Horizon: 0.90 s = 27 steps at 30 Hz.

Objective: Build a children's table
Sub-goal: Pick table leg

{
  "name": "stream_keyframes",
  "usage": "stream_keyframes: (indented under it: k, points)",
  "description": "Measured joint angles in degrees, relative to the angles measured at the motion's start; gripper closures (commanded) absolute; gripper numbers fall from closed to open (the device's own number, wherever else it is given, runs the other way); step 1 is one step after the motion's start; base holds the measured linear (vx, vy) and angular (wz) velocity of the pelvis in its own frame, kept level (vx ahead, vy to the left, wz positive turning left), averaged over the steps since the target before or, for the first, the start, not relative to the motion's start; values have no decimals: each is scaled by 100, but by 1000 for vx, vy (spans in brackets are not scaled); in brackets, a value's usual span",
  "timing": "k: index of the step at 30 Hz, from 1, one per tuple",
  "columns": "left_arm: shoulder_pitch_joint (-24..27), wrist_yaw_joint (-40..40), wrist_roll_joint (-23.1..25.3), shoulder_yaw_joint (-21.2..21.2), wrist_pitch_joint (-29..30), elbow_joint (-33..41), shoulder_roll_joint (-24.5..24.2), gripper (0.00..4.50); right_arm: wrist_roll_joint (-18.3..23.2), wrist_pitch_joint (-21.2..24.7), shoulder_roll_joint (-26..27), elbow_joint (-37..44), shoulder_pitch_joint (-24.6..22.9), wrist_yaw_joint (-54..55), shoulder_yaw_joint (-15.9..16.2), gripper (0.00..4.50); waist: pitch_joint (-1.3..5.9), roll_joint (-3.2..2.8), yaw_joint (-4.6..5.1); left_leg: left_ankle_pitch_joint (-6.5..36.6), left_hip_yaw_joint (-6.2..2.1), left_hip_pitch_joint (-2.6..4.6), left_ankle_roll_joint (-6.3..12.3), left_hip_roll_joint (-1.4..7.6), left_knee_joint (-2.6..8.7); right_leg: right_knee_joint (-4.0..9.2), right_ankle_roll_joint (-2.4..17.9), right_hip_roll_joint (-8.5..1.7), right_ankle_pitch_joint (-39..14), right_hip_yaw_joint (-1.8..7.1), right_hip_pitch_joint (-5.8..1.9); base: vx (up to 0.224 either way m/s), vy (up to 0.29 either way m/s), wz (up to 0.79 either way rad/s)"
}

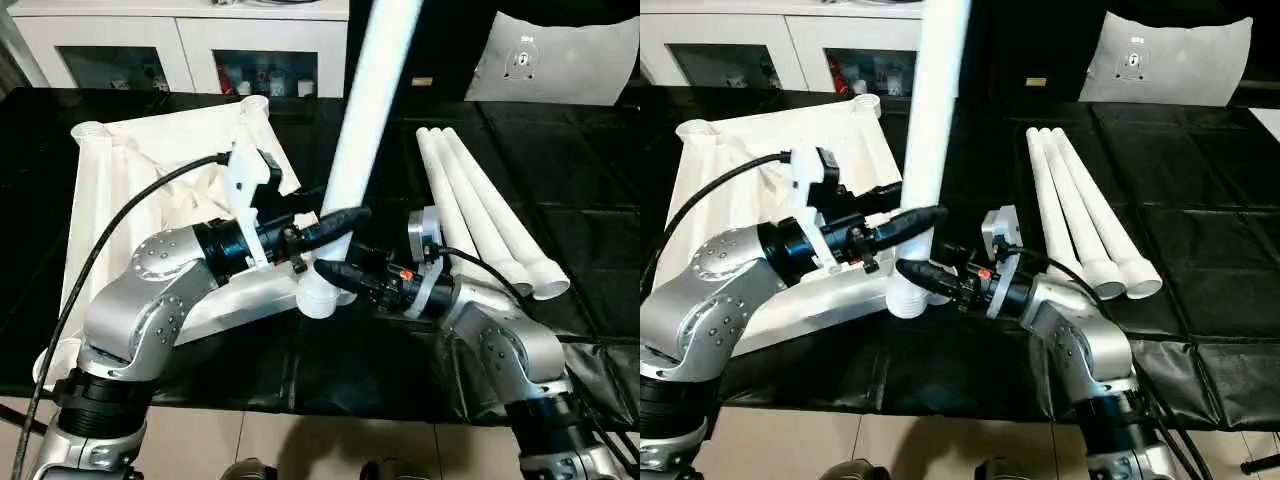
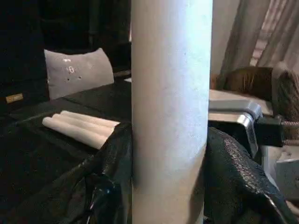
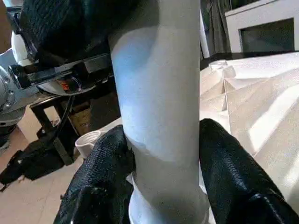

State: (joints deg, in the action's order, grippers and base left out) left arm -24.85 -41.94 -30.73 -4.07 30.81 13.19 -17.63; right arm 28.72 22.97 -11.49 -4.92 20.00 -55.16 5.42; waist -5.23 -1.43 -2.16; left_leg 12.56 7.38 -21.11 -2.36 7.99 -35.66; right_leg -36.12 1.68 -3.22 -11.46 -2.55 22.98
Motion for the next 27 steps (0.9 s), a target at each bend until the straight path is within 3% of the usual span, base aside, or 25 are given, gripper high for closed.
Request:
stream_keyframes:
  k: [9,10,13,19,27]
  points:
    - [-191,728,-335,413,302,-199,448,265,15,73,-22,-8,259,288,-150,264,-1,1,0,-25,0,0,-12,2,0,1,2,0,23,-1,-2,0,0,0]
    - [-280,815,-368,466,388,-222,490,265,12,82,-40,5,318,344,-170,209,-1,1,0,-26,0,0,-13,2,0,1,2,0,25,-1,-2,0,0,0]
    - [-428,1036,-409,570,501,-225,512,265,-24,103,-56,36,453,544,-262,189,-1,2,3,-28,0,0,-13,2,0,1,0,0,26,-2,-2,0,0,0]
    - [-642,1466,-582,823,1047,-443,548,265,481,591,-80,279,587,794,-733,134,-2,4,9,-31,0,-8,-7,2,0,5,-2,0,28,-2,4,0,0,0]
    - [-900,1825,-1035,1137,1699,-569,633,265,1151,1696,-251,417,1125,1284,-1207,69,-3,5,0,-31,0,-8,-7,2,1,13,-2,0,28,-4,6,0,0,0]
